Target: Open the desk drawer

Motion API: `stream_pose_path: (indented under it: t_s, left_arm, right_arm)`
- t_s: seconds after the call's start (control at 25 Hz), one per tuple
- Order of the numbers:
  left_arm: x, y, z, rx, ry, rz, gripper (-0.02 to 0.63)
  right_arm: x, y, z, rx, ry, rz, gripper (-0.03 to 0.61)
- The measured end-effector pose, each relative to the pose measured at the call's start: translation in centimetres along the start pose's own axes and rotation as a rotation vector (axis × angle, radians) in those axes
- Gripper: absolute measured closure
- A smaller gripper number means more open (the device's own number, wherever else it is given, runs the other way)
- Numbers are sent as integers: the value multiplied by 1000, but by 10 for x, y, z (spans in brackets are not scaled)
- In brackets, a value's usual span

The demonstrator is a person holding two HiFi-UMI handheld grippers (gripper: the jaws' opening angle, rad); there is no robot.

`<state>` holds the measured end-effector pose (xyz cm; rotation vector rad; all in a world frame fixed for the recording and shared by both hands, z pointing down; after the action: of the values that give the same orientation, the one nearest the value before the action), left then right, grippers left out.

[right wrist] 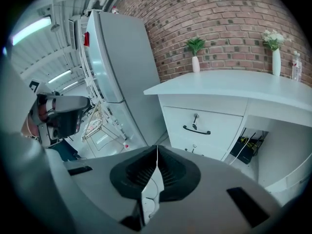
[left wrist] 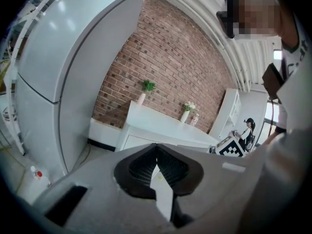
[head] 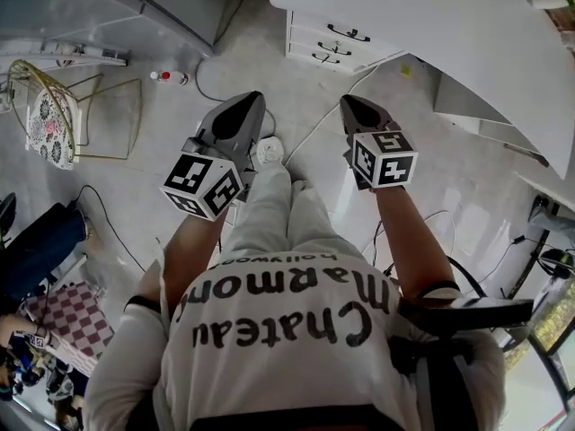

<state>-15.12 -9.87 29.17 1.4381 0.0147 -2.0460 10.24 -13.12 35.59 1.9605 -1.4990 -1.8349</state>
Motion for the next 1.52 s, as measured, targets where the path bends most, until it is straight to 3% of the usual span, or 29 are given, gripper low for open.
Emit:
stream_pose_path:
  t_s: [0.16,0.68,0.92,1.2,1.52]
  left_arm:
    - [-18,13,7,18,23,9,598]
    - [-93,66,53,33,-28,-14,598]
    - [-137,88,65,38,-33,39,598]
    - [-192,113,76,6,-54,40,598]
    - [-223,149,97,-58,-22,-6,598]
  right_arm:
    - [-9,17,-15,-13,7,-20,563]
    - [-64,85,-56,-35,95,-66,563]
    - [-101,113,-66,-25,139,-59,563]
    - [-146,145,-77,-4,139,-61,563]
    - [-183,188,-101,12,117,-89,563]
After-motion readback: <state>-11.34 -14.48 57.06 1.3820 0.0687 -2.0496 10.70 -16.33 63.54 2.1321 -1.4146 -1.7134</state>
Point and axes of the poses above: the fingertips, and each gripper's own axes: y forward along the fingers, z to its left, x out of its top, the point moved 9 cm from there along -y, backward along the fingers, and after that the axes turned 6 degrees about x, right-handed, at the moved point
